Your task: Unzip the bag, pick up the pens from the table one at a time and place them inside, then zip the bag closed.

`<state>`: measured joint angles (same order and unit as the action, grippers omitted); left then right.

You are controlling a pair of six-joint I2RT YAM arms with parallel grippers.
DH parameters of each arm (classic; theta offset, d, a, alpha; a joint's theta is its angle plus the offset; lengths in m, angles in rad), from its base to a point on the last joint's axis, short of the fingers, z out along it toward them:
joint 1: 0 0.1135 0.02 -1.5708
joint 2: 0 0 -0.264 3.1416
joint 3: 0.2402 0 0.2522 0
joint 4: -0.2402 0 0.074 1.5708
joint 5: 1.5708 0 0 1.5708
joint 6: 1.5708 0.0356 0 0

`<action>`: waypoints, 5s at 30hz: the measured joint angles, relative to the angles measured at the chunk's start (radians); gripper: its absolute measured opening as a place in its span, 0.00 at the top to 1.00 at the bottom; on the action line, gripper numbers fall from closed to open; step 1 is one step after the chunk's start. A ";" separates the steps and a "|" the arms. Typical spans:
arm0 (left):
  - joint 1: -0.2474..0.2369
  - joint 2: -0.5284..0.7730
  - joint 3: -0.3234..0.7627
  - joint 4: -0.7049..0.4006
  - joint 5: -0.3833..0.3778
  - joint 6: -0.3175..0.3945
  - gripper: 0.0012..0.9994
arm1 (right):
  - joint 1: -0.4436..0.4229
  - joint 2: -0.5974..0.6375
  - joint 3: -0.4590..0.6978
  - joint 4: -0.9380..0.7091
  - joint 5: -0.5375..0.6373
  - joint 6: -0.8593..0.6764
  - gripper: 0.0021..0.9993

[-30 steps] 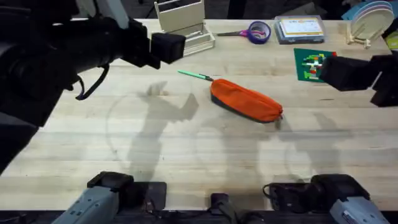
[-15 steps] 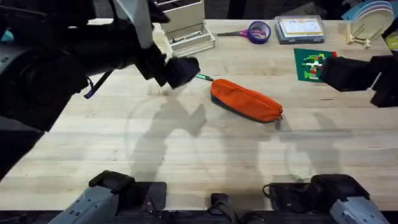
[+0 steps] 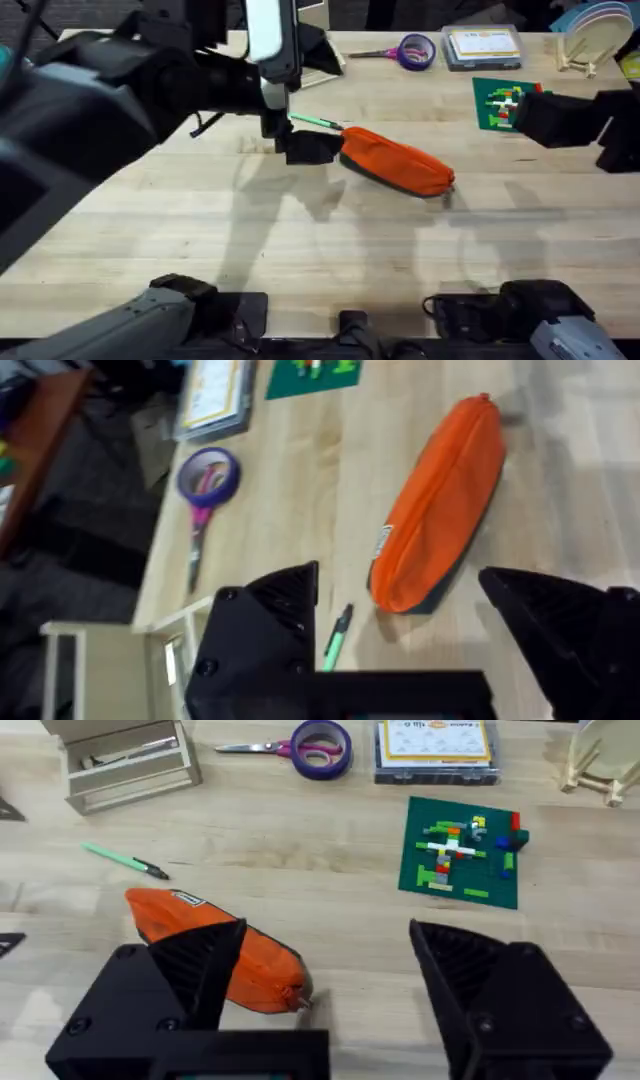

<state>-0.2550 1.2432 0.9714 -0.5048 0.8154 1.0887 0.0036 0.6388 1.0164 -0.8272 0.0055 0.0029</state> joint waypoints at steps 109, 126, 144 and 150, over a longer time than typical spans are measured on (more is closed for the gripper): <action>-0.016 0.538 0.004 0.284 0.235 0.056 0.96 | 0.000 0.000 0.000 -0.305 -0.003 0.000 0.00; -0.016 0.538 0.004 0.284 0.235 0.056 0.96 | 0.000 0.000 0.000 -0.311 -0.003 -0.012 0.00; -0.016 0.538 0.004 0.284 0.235 0.056 0.96 | 0.000 0.000 -0.047 -0.311 -0.217 -0.468 0.00; -0.016 0.538 0.004 0.284 0.235 0.056 0.96 | 0.000 0.000 -0.104 -0.310 -0.256 -0.531 0.00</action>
<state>-0.2707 1.7813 0.9752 -0.2204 1.0508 1.1447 0.0036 0.6388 0.9122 -1.1370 -0.2504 -0.5282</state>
